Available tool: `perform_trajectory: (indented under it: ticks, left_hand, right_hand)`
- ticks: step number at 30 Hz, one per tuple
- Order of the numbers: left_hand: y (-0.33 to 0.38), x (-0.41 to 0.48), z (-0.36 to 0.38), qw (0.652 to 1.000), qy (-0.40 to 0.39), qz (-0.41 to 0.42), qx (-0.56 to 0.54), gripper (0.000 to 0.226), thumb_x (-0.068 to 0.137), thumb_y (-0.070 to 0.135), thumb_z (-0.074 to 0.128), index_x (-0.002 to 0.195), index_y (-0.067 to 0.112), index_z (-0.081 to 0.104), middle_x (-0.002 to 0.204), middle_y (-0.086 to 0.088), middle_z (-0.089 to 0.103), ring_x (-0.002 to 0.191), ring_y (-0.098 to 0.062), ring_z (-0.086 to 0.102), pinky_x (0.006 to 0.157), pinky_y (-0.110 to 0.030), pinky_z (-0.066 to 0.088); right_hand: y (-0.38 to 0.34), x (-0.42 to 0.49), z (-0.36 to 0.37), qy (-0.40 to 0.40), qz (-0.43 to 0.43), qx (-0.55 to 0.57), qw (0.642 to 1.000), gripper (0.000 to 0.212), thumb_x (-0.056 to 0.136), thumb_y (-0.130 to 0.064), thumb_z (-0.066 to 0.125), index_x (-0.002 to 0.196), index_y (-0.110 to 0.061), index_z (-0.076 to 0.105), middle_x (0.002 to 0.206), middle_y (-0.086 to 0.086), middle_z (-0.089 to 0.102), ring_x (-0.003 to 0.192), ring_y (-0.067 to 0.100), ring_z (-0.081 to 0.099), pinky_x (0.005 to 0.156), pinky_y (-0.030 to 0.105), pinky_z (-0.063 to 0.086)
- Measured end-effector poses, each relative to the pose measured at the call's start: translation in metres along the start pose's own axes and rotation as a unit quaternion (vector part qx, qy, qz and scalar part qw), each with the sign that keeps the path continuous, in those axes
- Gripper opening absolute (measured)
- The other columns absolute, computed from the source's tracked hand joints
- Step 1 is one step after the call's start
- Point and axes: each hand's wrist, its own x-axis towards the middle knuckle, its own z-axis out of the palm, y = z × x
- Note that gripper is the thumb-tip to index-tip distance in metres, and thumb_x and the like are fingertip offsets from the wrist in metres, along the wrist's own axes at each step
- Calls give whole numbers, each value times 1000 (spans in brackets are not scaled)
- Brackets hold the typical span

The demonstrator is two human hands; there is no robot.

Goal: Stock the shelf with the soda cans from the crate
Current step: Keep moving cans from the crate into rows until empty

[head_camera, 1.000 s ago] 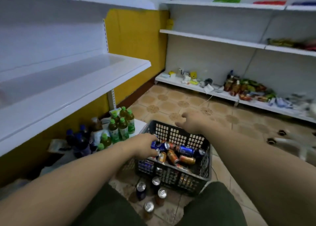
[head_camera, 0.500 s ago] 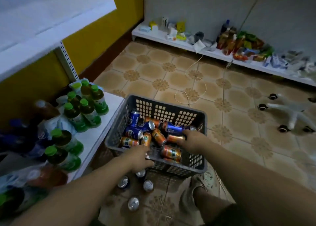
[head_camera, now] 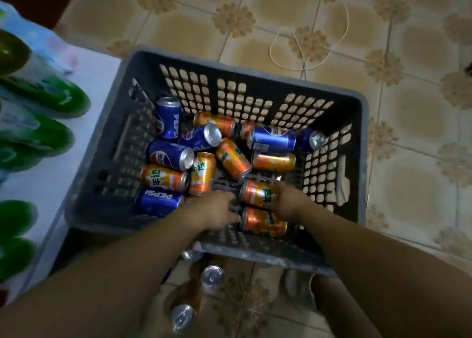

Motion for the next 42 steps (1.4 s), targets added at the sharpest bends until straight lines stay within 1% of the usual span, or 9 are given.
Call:
perform_trajectory:
  ticks: [3, 8, 19, 23, 28, 30, 33, 37, 42]
  left_hand:
    - [-5, 30, 4, 1000, -17, 4, -8, 55, 90, 38, 61, 138, 16, 45, 138, -5, 52, 118, -22, 54, 96, -31, 44]
    - [-6, 31, 6, 1000, -15, -4, -20, 59, 90, 38, 62, 141, 17, 41, 139, -5, 51, 119, -22, 53, 96, -29, 43]
    - [26, -128, -22, 980, 119, 36, -159, 59, 81, 26, 74, 133, 19, 46, 127, 2, 58, 111, -20, 57, 93, -32, 46]
    - [38, -214, -35, 942, 184, 88, -267, 69, 75, 18, 80, 133, 23, 42, 116, 8, 59, 114, -15, 58, 97, -30, 46]
    - [57, -332, -52, 860, 324, 161, -360, 59, 75, 8, 79, 122, 21, 45, 99, 15, 58, 85, 6, 54, 64, -6, 46]
    - [62, -378, -57, 831, 373, 176, -373, 50, 75, 9, 78, 117, 16, 51, 97, 10, 63, 85, 1, 60, 68, -9, 49]
    - [58, -436, -57, 816, 383, 174, -395, 63, 71, 22, 82, 125, 16, 50, 106, 3, 67, 97, -13, 65, 88, -35, 55]
    - [40, -513, -45, 804, 434, 183, -364, 55, 79, 24, 77, 122, 30, 44, 103, 15, 64, 98, -4, 62, 76, -16, 49]
    - [-2, -599, -23, 773, 516, 135, -344, 53, 70, 33, 83, 113, 26, 54, 104, 5, 69, 98, -9, 66, 95, -34, 51]
  right_hand:
    - [10, 37, 17, -13, 0, -47, 999, 96, 83, -35, 71, 155, -26, 8, 158, 11, 20, 139, 37, 30, 113, 46, 31]
    - [11, 35, 16, 22, -23, 12, 999, 79, 75, -37, 79, 140, -22, 37, 133, 8, 50, 117, 27, 53, 98, 37, 45]
    - [-69, -171, -58, 179, -189, 109, 959, 59, 80, -36, 72, 135, -24, 51, 131, -1, 46, 116, 17, 50, 90, 30, 46]
    - [-106, -275, -90, 218, -271, 178, 921, 60, 77, -33, 74, 133, -27, 54, 128, -2, 51, 116, 17, 53, 97, 40, 50]
    - [-151, -390, -105, 269, -346, 346, 830, 68, 79, -30, 75, 140, -27, 45, 117, -3, 53, 106, 16, 56, 85, 32, 53]
    - [-170, -427, -102, 274, -369, 364, 810, 75, 75, -41, 77, 140, -28, 42, 121, -2, 55, 108, 17, 58, 88, 34, 53]
    - [-200, -478, -97, 244, -399, 320, 824, 72, 71, -39, 81, 130, -29, 42, 111, -5, 58, 100, 14, 61, 89, 40, 55]
    - [-239, -545, -83, 241, -459, 273, 810, 70, 71, -36, 82, 129, -27, 44, 106, -7, 58, 96, 13, 61, 83, 37, 57]
    - [-295, -607, -48, 193, -538, 234, 786, 61, 75, -30, 80, 124, -23, 46, 103, -2, 60, 90, 13, 62, 71, 29, 55]
